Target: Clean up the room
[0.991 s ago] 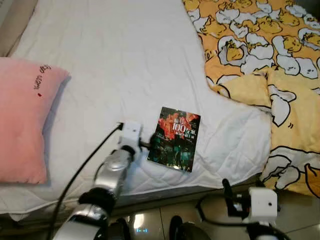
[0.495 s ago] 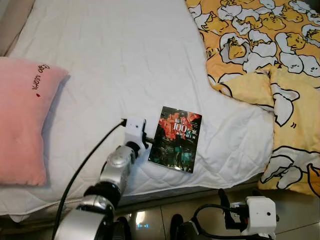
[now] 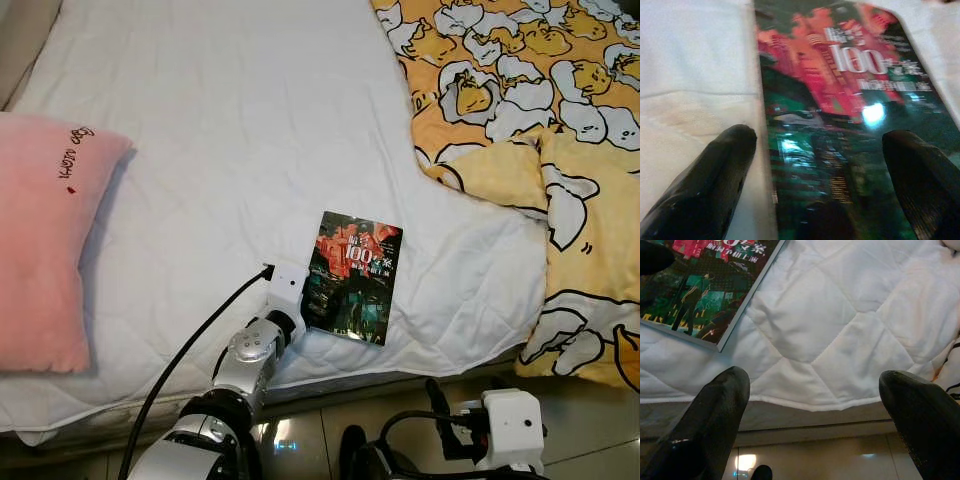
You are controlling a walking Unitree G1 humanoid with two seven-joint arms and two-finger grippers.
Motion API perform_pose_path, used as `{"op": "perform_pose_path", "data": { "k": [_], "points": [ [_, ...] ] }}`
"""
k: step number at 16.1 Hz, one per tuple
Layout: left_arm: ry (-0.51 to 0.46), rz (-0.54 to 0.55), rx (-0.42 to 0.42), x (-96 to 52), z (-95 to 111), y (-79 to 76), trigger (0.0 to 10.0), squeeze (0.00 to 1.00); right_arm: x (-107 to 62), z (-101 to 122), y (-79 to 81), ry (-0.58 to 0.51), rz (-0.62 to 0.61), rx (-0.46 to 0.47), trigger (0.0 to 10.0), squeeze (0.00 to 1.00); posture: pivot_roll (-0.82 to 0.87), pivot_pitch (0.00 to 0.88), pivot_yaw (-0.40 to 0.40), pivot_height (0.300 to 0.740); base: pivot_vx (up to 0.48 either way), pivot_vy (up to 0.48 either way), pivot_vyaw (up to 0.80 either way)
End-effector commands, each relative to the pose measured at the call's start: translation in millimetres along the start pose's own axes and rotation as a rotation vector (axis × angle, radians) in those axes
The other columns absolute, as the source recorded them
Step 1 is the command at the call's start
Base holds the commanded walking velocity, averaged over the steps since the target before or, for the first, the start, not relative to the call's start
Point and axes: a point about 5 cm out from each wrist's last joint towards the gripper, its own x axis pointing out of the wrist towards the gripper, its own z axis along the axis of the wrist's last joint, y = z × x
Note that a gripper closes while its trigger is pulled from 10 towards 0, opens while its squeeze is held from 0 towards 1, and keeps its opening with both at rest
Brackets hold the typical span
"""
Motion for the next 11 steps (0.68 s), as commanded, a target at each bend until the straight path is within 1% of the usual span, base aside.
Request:
{"op": "perform_pose_path", "data": {
  "k": [1,3,4,5,6,7,8,9,10,11],
  "points": [
    [0.026,0.040,0.004,-2.0,-7,-0.4,10.0,0.00,-4.3,-5,-3.4,0.034,-0.007,0.003,10.0,0.00,-0.01,0.331,-0.070,0.740,0.000,0.000,0.00],
    [0.036,0.029,0.010,-2.7,-10,-2.0,10.0,0.00,-6.4,-7,-4.9,0.044,-0.009,0.001,10.0,0.00,-0.01,0.330,-0.067,0.740,0.000,0.000,0.00],
    [0.079,0.025,0.014,-4.5,-18,-4.6,10.0,0.00,-7.1,-8,-4.7,0.052,-0.006,-0.001,10.0,0.00,-0.01,0.331,-0.067,0.740,0.000,0.000,0.00],
    [0.149,0.015,-0.023,-5.6,-27,-8.8,10.0,0.00,-7.1,-8,-4.5,0.054,-0.005,-0.001,10.0,0.00,-0.01,0.332,-0.066,0.740,0.000,0.000,0.00],
    [0.231,0.021,-0.105,-5.3,-36,-14.1,10.0,0.00,-6.6,-9,-4.2,0.056,-0.004,0.000,10.0,0.00,-0.01,0.335,-0.067,0.740,0.000,0.000,0.00],
    [0.269,-0.013,-0.098,-3.1,-38,-22.0,10.0,0.00,-5.8,-9,-4.0,0.057,-0.003,0.001,10.0,0.00,-0.01,0.334,-0.070,0.740,0.000,0.000,0.00],
    [0.276,-0.034,-0.074,-0.6,-36,-26.6,10.0,0.00,-4.9,-8,-3.8,0.056,-0.002,0.000,10.0,0.00,-0.01,0.334,-0.071,0.740,0.000,0.000,0.00],
    [0.277,-0.043,-0.074,1.5,-34,-29.4,10.0,0.00,-3.9,-8,-3.7,0.055,-0.001,0.000,10.0,0.00,-0.01,0.329,-0.070,0.740,0.000,0.000,0.00],
    [0.273,-0.045,-0.102,3.5,-32,-30.8,0.0,0.00,-2.3,-8,-4.1,0.054,-0.001,-0.001,10.0,0.00,-0.01,0.323,-0.070,0.740,0.000,0.000,0.00],
    [0.278,-0.040,-0.113,5.4,-29,-30.3,0.0,0.00,-0.8,-8,-4.4,0.052,-0.001,-0.001,10.0,0.00,-0.01,0.318,-0.070,0.740,0.000,0.000,0.00]
  ]
}}
